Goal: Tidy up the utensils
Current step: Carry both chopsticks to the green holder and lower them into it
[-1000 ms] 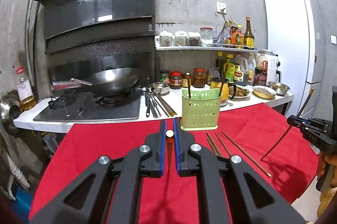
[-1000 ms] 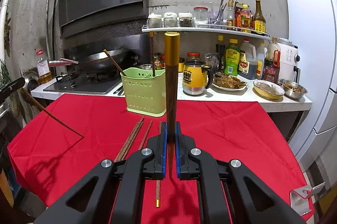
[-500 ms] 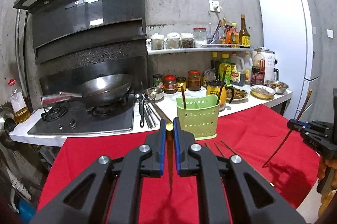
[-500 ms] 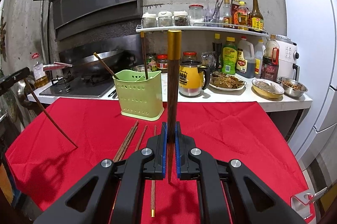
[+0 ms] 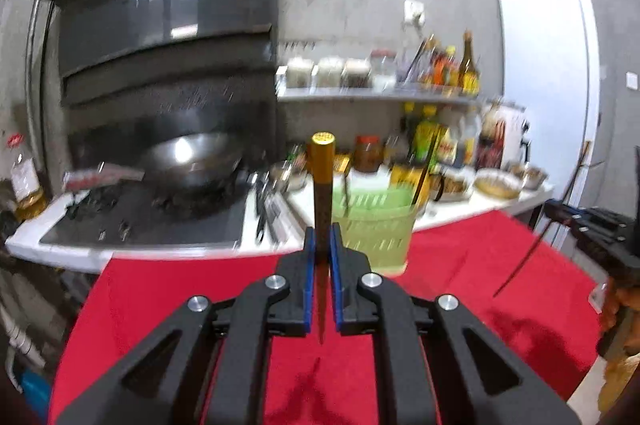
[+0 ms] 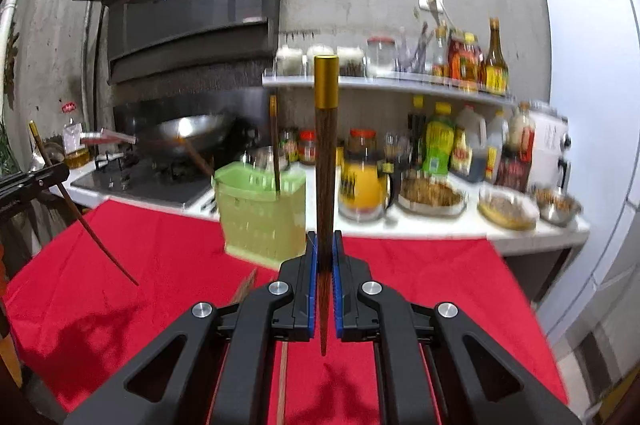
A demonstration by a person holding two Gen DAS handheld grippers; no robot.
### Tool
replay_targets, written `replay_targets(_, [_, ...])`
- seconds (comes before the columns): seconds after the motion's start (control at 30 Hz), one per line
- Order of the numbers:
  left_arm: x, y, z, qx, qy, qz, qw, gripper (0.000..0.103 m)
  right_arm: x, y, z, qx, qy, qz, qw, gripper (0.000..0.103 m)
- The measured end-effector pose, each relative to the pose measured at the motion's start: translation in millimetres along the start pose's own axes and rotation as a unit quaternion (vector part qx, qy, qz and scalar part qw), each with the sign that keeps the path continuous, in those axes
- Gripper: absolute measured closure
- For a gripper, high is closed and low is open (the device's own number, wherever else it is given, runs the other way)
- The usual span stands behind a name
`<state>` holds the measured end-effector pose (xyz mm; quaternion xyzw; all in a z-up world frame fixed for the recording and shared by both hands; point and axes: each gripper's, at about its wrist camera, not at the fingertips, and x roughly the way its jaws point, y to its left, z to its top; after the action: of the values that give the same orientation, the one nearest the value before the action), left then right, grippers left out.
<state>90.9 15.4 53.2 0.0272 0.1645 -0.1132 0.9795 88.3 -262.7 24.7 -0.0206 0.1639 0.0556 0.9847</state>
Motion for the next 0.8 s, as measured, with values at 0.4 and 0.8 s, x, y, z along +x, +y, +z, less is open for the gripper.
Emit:
replay_targets(0.4, [76, -34, 104, 0.01, -0.081, -0.023, 0.9964, 0.097, 77, -11, 112, 0.024, -0.093, 0.056, 0.994, 0.096])
replay_targets(0.8, [195, -26, 76, 0.003, 0.04, -0.045, 0.9982, 0.097, 173, 1, 78, 0.03, 0.005, 0.094, 0.995, 0.094])
